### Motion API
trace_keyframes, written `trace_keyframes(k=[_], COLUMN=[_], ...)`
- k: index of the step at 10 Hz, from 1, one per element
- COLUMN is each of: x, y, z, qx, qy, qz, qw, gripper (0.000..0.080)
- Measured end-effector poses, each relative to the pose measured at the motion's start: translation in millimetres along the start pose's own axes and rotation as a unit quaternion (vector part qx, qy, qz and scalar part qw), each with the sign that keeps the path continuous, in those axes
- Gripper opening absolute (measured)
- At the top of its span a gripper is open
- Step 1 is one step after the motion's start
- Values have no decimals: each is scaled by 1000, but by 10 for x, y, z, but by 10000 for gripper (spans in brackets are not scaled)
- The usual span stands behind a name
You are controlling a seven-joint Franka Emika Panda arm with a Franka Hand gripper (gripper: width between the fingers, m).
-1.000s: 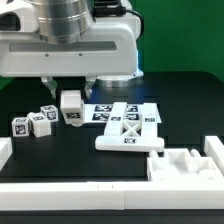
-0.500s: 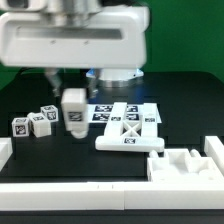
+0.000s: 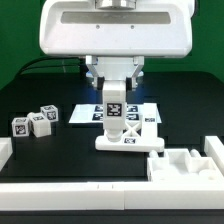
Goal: Assemble chair
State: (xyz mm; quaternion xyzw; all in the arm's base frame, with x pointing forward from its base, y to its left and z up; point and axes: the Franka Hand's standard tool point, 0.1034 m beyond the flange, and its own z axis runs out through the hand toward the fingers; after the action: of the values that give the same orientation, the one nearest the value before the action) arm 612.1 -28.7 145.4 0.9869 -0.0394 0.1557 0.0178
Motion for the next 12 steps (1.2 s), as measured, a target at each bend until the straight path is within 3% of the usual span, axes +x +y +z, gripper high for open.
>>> trace_keyframes(k=[1,3,4,8,10,11,12], x=[-9,12,63,43,-46,-47,-31], y=[-49,-361,-449,-502,-915,-978,-934], z=[13,33,35,49,87,76,70], qx=[0,7,9,12,22,26,26], qy=[-1,6,26,24,19,23,23], qz=[6,4,1,13,29,34,41], qw=[1000,1000,1000,1000,999,999,999], gripper=[284,284,284,284,284,284,284])
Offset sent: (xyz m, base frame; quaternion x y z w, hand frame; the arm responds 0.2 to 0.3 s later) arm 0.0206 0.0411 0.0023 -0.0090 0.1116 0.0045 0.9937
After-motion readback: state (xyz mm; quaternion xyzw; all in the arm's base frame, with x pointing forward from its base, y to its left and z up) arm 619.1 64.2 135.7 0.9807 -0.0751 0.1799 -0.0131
